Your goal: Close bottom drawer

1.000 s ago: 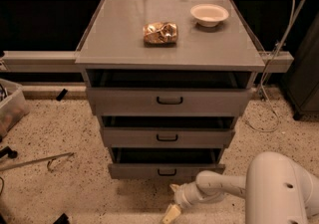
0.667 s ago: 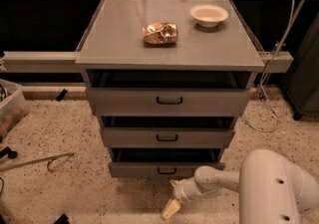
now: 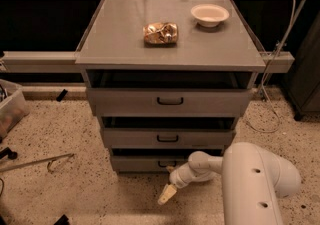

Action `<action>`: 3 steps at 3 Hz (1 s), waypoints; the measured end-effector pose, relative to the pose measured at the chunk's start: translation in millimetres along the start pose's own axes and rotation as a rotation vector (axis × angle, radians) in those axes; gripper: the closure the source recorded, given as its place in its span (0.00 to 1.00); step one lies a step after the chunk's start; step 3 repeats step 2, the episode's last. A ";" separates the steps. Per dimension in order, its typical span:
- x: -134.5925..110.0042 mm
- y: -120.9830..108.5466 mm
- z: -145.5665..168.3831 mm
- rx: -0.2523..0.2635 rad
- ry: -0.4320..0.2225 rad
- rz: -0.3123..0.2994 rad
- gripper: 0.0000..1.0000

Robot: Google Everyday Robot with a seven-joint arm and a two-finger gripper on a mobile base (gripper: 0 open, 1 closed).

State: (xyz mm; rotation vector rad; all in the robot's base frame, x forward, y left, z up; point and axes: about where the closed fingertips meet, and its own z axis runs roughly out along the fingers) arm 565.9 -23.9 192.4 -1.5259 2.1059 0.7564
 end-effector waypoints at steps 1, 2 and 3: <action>0.0 0.0 0.1 0.000 0.000 0.000 0.00; -4.1 -6.9 4.1 0.005 -0.004 -0.010 0.00; -4.1 -6.9 4.1 0.005 -0.004 -0.010 0.00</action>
Offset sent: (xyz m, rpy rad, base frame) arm 0.0220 0.0047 -0.0011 0.0025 -0.0329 0.0031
